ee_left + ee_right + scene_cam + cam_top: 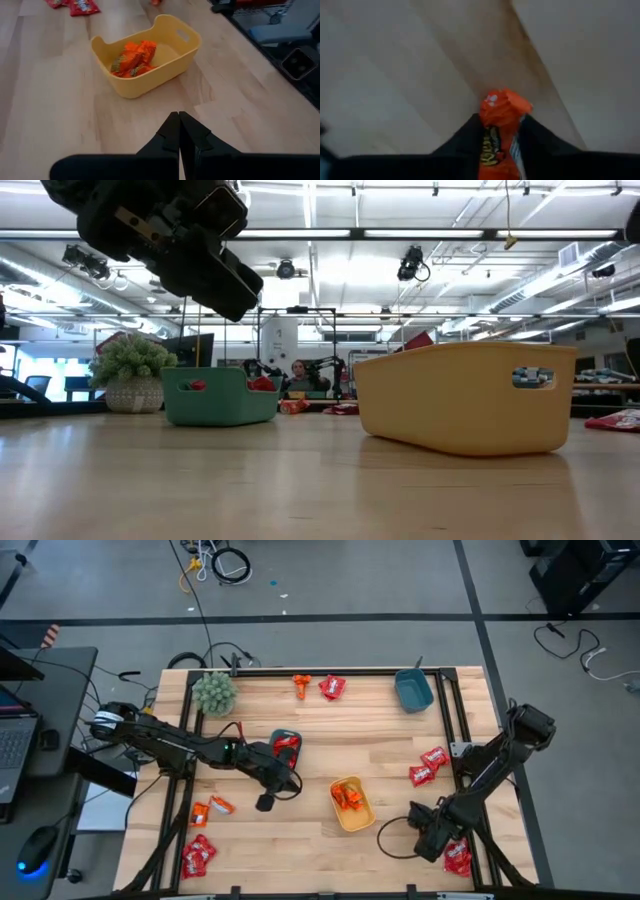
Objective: Sort candy
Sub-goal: Put the orange candy into the yellow bin
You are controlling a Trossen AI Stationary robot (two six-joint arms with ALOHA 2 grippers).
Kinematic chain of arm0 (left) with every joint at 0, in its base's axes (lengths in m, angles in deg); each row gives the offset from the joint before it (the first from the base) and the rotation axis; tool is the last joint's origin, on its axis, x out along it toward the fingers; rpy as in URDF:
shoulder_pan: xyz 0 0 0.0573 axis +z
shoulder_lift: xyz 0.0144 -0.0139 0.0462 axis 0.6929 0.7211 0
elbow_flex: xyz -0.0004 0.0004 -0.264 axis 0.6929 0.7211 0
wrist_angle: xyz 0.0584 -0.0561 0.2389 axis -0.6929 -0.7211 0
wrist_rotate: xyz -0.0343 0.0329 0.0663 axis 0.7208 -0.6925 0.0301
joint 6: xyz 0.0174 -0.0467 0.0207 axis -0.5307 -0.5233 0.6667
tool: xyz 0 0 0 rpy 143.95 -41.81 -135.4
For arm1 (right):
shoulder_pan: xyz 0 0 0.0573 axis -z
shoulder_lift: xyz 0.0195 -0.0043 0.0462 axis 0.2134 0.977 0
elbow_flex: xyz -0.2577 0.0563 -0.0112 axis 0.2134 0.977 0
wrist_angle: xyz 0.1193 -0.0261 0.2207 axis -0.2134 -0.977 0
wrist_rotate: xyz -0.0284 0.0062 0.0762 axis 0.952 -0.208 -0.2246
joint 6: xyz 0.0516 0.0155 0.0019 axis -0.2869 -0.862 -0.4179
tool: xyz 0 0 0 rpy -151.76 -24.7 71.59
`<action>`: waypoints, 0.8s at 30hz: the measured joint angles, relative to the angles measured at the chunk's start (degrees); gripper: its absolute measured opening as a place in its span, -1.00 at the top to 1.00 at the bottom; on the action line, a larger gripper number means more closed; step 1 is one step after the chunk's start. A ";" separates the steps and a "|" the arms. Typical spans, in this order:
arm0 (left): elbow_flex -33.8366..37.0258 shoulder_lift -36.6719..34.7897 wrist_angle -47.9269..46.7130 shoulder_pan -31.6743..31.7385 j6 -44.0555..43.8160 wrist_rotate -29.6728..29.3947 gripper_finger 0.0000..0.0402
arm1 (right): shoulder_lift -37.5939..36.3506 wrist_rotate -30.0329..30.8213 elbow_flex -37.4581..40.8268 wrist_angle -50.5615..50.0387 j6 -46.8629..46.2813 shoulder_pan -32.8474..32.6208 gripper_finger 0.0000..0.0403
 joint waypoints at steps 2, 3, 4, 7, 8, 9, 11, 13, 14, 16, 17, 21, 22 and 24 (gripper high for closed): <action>0.00 -0.02 -0.14 0.00 -0.11 -0.82 1.00 | -1.19 1.88 -0.72 1.54 1.62 1.02 0.74; 0.00 -0.02 -0.20 0.02 -0.15 -1.06 1.00 | -2.01 2.99 -1.06 1.99 2.48 1.66 0.84; 0.00 -0.02 -0.29 0.02 -0.17 -1.08 1.00 | -2.64 4.31 -1.45 1.54 3.44 2.19 0.90; 0.00 -0.02 -0.43 0.02 -0.19 -1.13 1.00 | -3.74 7.64 -2.92 1.23 6.52 4.38 0.89; 0.00 -0.02 -0.37 0.02 -0.17 -1.13 1.00 | -4.38 8.54 -3.58 1.26 7.56 5.36 0.86; 0.00 -0.02 -0.43 0.02 -0.15 -1.13 1.00 | -4.85 9.36 -4.32 1.42 8.81 6.53 0.83; 0.00 -0.02 -0.41 0.02 -0.15 -1.13 1.00 | -5.34 11.44 -5.35 1.89 11.62 9.04 0.80; 0.00 -0.02 -0.43 0.02 -0.15 -1.13 1.00 | -5.38 13.34 -6.65 2.32 14.71 11.93 0.81; 0.00 -0.02 -0.51 0.02 -0.13 -1.13 1.00 | -5.38 14.03 -7.37 3.51 16.45 13.20 0.82; 0.00 -0.02 -0.59 0.02 -0.13 -1.13 1.00 | -5.42 15.20 -8.27 6.30 20.08 15.95 0.87; 0.00 -0.02 -0.66 0.02 -0.12 -1.13 1.00 | -5.42 15.77 -8.35 7.78 21.82 17.21 0.88; 0.00 -0.02 -0.91 0.02 0.04 -1.13 1.00 | -5.40 16.28 -8.35 14.91 28.64 21.56 0.89; 0.00 -0.02 -1.08 0.02 0.25 -1.13 1.00 | -5.17 16.18 -8.35 16.53 30.37 22.34 0.87; 0.00 -0.02 -1.57 0.02 0.42 -1.13 1.00 | -4.38 15.19 -8.35 19.64 33.68 23.71 0.83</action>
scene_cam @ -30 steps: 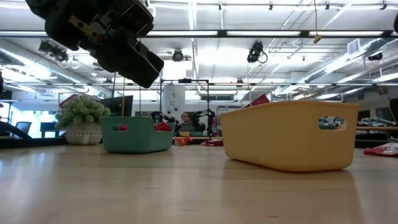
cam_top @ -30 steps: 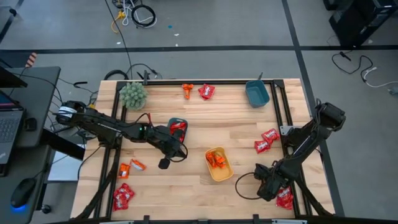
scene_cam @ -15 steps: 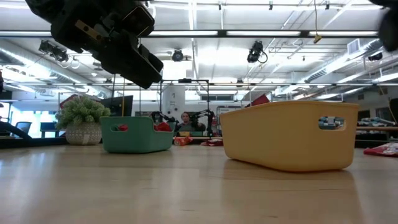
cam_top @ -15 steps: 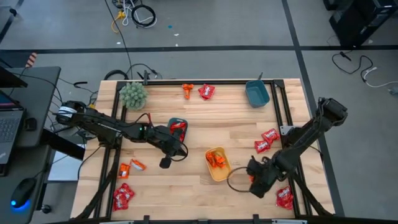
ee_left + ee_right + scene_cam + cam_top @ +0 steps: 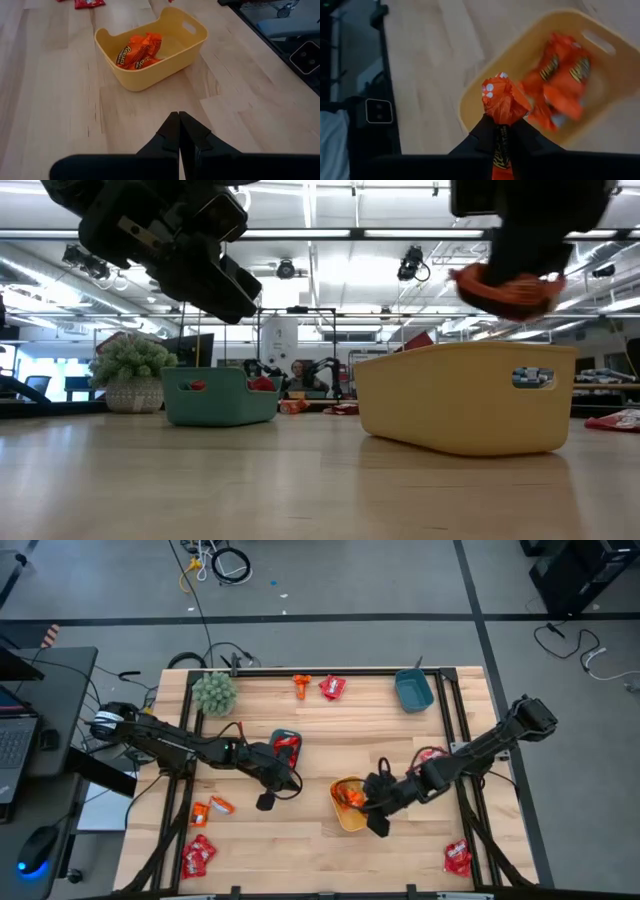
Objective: Sort candy
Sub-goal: Put the orange candy into the yellow bin
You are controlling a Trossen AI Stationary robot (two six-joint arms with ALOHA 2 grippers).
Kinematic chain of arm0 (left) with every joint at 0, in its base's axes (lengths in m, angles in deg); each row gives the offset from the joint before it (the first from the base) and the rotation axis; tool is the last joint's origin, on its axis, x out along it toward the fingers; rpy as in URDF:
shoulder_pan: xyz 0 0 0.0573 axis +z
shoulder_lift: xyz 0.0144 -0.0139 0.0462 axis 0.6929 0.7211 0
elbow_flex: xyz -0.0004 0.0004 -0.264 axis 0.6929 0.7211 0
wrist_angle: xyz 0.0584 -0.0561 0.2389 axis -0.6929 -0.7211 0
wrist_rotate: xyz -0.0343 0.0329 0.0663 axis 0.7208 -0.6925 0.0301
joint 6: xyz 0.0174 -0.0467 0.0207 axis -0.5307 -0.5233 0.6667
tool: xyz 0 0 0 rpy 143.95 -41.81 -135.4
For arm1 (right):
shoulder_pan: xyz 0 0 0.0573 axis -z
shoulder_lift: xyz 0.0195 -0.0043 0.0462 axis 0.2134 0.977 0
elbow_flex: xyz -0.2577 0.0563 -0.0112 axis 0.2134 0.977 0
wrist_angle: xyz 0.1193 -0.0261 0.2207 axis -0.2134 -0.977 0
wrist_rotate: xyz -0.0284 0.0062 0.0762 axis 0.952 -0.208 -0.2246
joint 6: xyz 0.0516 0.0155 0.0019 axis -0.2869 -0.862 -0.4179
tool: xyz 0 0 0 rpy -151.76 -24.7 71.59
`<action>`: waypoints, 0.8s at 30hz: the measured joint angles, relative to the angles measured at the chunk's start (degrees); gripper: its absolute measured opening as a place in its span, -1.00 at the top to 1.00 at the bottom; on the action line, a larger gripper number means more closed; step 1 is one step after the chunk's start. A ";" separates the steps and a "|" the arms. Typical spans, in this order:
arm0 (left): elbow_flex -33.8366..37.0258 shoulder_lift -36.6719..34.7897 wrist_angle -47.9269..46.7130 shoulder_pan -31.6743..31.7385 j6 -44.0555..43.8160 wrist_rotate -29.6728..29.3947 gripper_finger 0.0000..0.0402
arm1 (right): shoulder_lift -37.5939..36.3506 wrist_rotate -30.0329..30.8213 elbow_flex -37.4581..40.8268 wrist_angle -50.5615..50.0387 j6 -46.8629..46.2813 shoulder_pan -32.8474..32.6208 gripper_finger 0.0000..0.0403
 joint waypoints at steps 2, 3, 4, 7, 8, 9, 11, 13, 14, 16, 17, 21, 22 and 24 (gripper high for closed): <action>0.00 0.00 -0.08 0.00 -0.02 -0.01 1.00 | 1.27 -0.90 0.00 2.71 2.47 1.09 0.81; 0.00 0.00 -0.06 0.00 -0.02 -0.01 1.00 | 1.94 -1.23 -0.02 3.85 3.44 1.54 0.80; 0.00 0.00 -0.10 0.00 -0.02 0.00 1.00 | 2.75 -1.79 -0.02 4.35 4.27 1.92 0.79; 0.00 0.00 -0.36 0.00 -0.05 -0.01 1.00 | 4.89 -2.94 0.00 6.24 6.30 2.98 0.76; 0.00 0.00 -0.57 0.00 -0.07 -0.01 1.00 | 5.32 -2.94 0.00 6.73 6.51 3.22 0.75; 0.00 0.00 -0.61 0.00 -0.13 -0.01 1.00 | 5.61 -2.94 0.00 6.91 6.90 3.45 0.73; 0.00 0.00 -0.62 0.00 -0.35 -0.01 1.00 | 5.65 -2.94 0.00 6.90 8.40 3.85 0.69; 0.00 0.00 -0.64 0.00 -0.52 -0.01 1.00 | 5.56 -2.94 -0.01 7.08 9.90 4.19 0.63; 0.00 0.00 -0.63 0.00 -0.61 -0.01 1.00 | 5.56 -2.94 -0.01 7.20 10.66 4.29 0.60; 0.00 0.00 -0.67 0.00 -0.62 0.01 1.00 | 5.54 -2.94 -0.02 7.52 11.33 4.46 0.51; 0.00 0.00 -0.78 0.00 -0.63 0.01 1.00 | 5.52 -2.96 -0.02 7.44 11.39 4.58 0.46; 0.00 0.00 -1.54 0.00 -0.63 0.01 0.99 | 5.50 -3.04 -0.02 7.39 11.68 4.80 0.27; 0.00 0.00 -1.61 0.00 -0.64 0.01 0.99 | 5.49 -3.53 -0.02 7.38 12.37 4.87 0.23; 0.00 0.00 -1.62 0.00 -0.66 0.01 0.99 | 5.49 -4.77 -0.02 7.06 13.55 4.89 0.19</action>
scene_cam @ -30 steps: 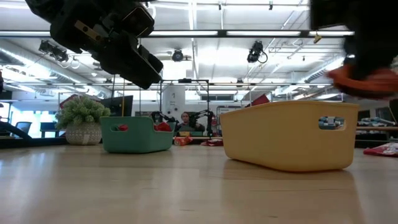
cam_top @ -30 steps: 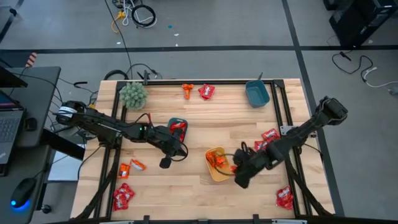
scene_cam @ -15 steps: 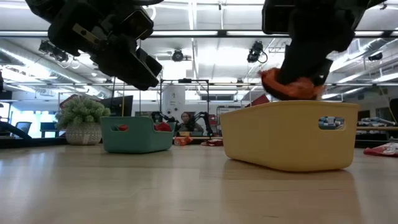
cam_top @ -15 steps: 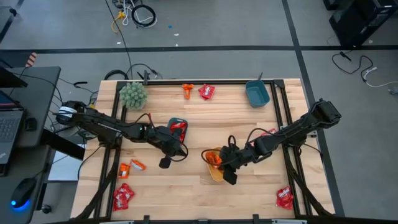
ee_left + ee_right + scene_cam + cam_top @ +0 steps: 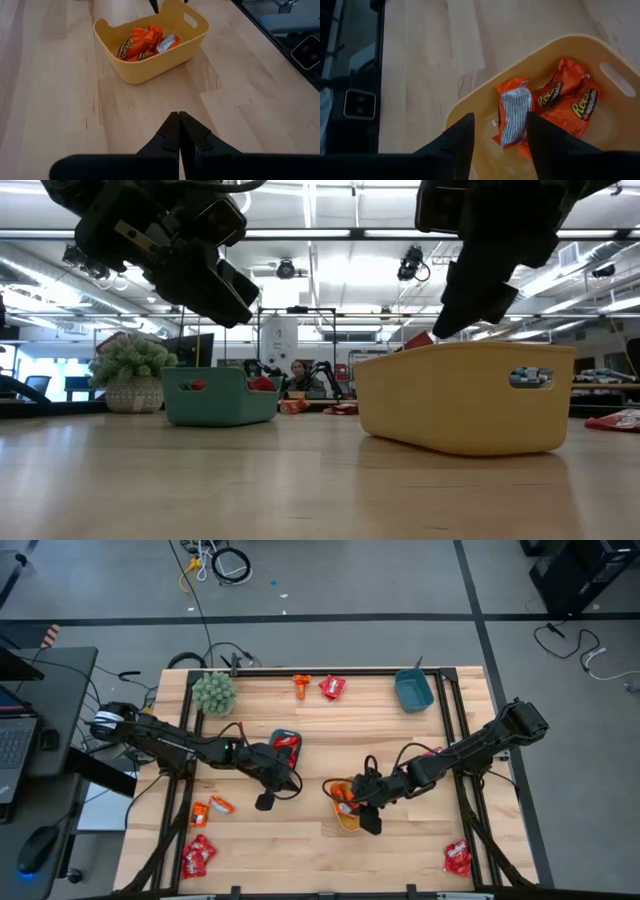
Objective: Sort candy
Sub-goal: Put the orange candy into the yellow bin
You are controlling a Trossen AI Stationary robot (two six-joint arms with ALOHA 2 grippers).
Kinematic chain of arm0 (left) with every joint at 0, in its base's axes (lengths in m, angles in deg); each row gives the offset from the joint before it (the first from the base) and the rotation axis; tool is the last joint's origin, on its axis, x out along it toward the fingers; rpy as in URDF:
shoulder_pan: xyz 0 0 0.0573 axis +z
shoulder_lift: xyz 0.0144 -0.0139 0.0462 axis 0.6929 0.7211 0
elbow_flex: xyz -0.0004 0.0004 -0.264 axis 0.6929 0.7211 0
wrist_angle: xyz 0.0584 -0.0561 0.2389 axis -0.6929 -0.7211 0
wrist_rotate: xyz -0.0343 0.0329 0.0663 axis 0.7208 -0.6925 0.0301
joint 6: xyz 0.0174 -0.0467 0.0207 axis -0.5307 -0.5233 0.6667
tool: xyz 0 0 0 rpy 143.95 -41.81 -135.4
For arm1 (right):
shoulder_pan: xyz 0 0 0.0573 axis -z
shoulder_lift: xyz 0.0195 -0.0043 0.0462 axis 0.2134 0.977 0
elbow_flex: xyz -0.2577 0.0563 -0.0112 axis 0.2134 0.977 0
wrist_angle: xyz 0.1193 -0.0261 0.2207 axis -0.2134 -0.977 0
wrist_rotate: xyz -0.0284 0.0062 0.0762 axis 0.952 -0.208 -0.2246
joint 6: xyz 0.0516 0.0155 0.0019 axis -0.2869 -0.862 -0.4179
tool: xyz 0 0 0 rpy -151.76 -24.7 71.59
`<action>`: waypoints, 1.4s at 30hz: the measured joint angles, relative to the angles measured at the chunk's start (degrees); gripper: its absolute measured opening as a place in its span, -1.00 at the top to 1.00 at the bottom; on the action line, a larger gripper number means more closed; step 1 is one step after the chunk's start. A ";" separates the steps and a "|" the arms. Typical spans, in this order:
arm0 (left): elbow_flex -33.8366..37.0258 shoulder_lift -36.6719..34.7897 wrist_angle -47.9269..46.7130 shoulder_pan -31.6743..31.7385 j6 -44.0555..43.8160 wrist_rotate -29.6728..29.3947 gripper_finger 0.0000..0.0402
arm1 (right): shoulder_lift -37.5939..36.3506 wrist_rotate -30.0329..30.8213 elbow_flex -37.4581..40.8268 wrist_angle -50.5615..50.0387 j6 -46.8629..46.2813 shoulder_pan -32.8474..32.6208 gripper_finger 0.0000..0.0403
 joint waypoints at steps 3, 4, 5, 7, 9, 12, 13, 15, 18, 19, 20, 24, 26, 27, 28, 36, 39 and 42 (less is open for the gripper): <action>0.00 0.00 -0.25 0.00 0.00 0.00 1.00 | 0.00 -0.37 0.00 -1.67 2.27 0.05 0.26; 0.00 0.00 -0.35 0.00 0.00 0.00 0.99 | 0.00 0.66 0.00 -2.63 2.99 0.32 0.32; 0.00 0.00 -0.43 0.00 0.00 0.00 1.00 | 0.00 2.00 0.00 -3.37 3.27 0.88 0.40; 0.00 0.00 -0.63 0.00 0.00 0.00 1.00 | 0.00 4.27 0.00 -3.82 3.65 2.92 0.60; 0.00 0.00 -0.61 0.00 0.00 0.00 0.99 | 0.00 5.10 0.00 -3.69 5.68 5.13 0.84; 0.00 0.00 -0.75 0.00 -0.02 0.00 1.00 | 0.00 4.37 0.00 -2.18 9.80 7.65 0.94; -0.03 0.00 -1.06 0.00 -0.02 0.00 0.99 | 0.00 2.78 0.00 -1.76 10.71 8.54 0.93; -0.17 0.00 -1.91 0.00 -0.04 0.00 0.99 | 0.02 0.65 0.00 -1.44 12.11 9.97 0.92; -0.20 0.00 -2.48 0.00 -0.04 0.00 1.00 | 0.02 -1.54 0.00 -1.44 13.85 11.21 0.98; -0.22 0.00 -2.74 0.00 -0.04 0.00 0.99 | 0.02 -2.42 0.00 -1.44 14.22 11.48 0.99; -0.22 0.00 -2.96 0.00 -0.04 0.00 0.99 | 0.05 -3.17 0.00 -1.44 14.44 11.55 0.99; -0.34 0.00 -4.69 0.00 -0.38 0.00 0.99 | 2.93 -6.40 0.00 0.22 15.25 12.00 0.99; -0.97 0.00 -6.27 0.00 -0.44 0.00 0.99 | 5.29 -7.00 0.00 2.50 15.45 12.02 1.00; -1.38 0.00 -7.17 0.00 -0.45 -0.08 1.00 | 6.39 -7.02 0.00 3.52 15.45 12.18 1.00; -1.84 0.00 -7.95 0.00 -0.46 -0.31 1.00 | 7.31 -6.97 0.00 4.57 15.41 12.39 1.00; -5.82 0.00 -17.57 -0.01 -0.47 -1.96 0.99 | 9.28 2.44 0.01 7.37 13.46 15.37 1.00; -7.44 0.00 -22.84 -0.02 -2.01 -2.81 1.00 | 7.98 3.86 0.02 8.88 15.85 16.13 0.99; -9.33 0.00 -30.37 -0.13 -5.38 -3.33 1.00 | 4.98 3.88 0.02 9.07 19.48 16.42 0.99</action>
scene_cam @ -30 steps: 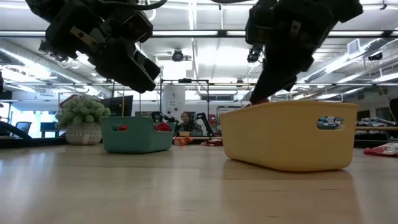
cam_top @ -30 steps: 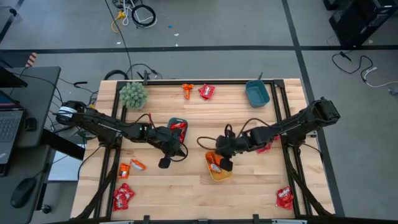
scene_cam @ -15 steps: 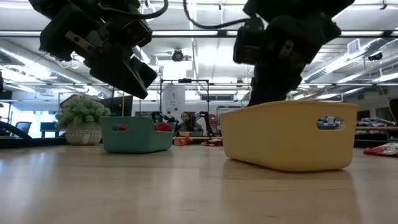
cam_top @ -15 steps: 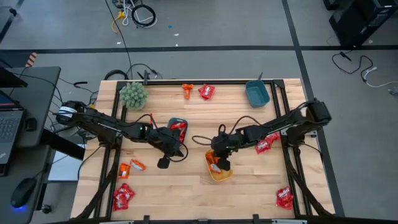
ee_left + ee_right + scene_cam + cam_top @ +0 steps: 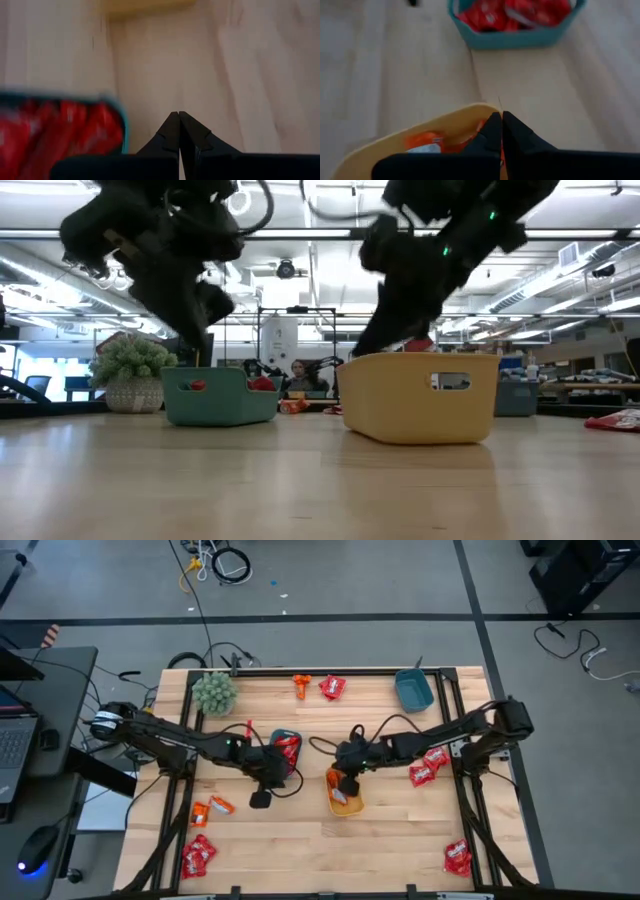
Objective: Sort candy
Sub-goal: Put the orange candy into the yellow bin
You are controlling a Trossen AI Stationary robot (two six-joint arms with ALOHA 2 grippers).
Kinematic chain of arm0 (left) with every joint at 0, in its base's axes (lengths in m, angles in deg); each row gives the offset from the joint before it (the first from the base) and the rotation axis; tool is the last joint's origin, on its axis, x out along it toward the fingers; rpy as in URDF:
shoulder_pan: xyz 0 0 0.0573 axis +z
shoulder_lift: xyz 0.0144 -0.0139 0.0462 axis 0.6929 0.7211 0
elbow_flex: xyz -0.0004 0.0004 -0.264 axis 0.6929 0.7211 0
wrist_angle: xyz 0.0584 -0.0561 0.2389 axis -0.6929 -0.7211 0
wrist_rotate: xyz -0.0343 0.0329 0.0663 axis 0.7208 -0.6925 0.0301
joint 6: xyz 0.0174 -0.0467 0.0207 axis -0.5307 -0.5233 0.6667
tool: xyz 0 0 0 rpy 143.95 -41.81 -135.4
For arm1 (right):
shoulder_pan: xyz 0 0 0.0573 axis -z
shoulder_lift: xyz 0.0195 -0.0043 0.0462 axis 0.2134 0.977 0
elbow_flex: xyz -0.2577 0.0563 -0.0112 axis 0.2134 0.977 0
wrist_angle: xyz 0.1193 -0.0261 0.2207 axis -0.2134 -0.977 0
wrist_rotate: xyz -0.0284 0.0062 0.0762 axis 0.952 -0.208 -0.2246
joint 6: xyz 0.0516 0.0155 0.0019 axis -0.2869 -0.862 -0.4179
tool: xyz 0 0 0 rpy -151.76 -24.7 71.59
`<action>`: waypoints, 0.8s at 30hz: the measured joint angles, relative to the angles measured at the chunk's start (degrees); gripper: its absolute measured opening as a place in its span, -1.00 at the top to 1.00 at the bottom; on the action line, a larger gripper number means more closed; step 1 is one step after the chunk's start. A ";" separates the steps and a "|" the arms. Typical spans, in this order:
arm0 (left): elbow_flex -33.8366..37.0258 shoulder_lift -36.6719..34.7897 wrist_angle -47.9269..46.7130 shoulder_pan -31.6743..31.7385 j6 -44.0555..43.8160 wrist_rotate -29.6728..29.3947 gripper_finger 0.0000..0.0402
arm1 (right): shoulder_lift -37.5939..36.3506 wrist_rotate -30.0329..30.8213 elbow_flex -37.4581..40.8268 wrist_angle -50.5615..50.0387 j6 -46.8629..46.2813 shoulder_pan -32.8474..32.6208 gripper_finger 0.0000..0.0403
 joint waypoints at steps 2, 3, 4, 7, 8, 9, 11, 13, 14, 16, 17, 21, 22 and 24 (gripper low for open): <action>-0.98 0.00 -6.16 -0.78 -1.94 -0.10 1.00 | -3.10 0.00 0.00 -1.21 2.40 0.03 0.99; -1.40 0.00 -9.16 -1.39 -2.68 -0.05 1.00 | -4.73 0.12 0.00 -2.04 3.77 0.02 1.00; -1.66 0.00 -11.55 -2.11 -4.10 -0.03 1.00 | -6.34 0.74 0.00 -2.62 4.98 0.02 1.00; -1.99 0.00 -17.20 -4.40 -9.88 0.04 1.00 | -10.40 2.39 0.23 -4.49 7.53 0.02 1.00; -1.99 0.00 -19.20 -5.33 -11.82 -0.01 1.00 | -11.40 2.84 0.57 -4.97 7.88 0.03 1.00; -1.99 0.00 -21.39 -6.52 -13.60 -0.05 1.00 | -12.37 2.98 0.97 -5.28 8.13 0.02 1.00; -1.99 0.00 -26.52 -9.19 -16.79 0.08 1.00 | -13.71 3.05 1.83 -5.28 9.03 0.00 1.00; -1.99 0.00 -31.07 -12.16 -19.11 0.27 1.00 | -14.55 3.08 2.66 -5.25 9.42 0.00 0.99; -1.99 0.00 -32.57 -13.62 -20.16 0.39 0.99 | -14.73 3.08 3.04 -5.18 9.44 0.02 0.99; -1.99 0.00 -34.36 -16.42 -21.97 0.45 0.97 | -14.84 3.08 3.70 -5.07 9.44 0.09 0.99; -1.99 0.00 -34.61 -17.59 -22.89 0.45 0.96 | -14.78 3.08 3.90 -5.07 9.44 0.11 0.99; -1.99 0.00 -34.45 -20.83 -24.61 0.76 0.84 | -14.26 3.08 4.35 -5.23 9.44 0.11 1.00; -1.99 0.00 -34.48 -21.28 -24.81 0.77 0.79 | -14.25 3.08 4.37 -5.41 9.44 0.11 1.00; -1.99 0.00 -34.42 -21.99 -25.32 0.73 0.69 | -14.27 3.08 4.37 -4.92 9.44 0.11 1.00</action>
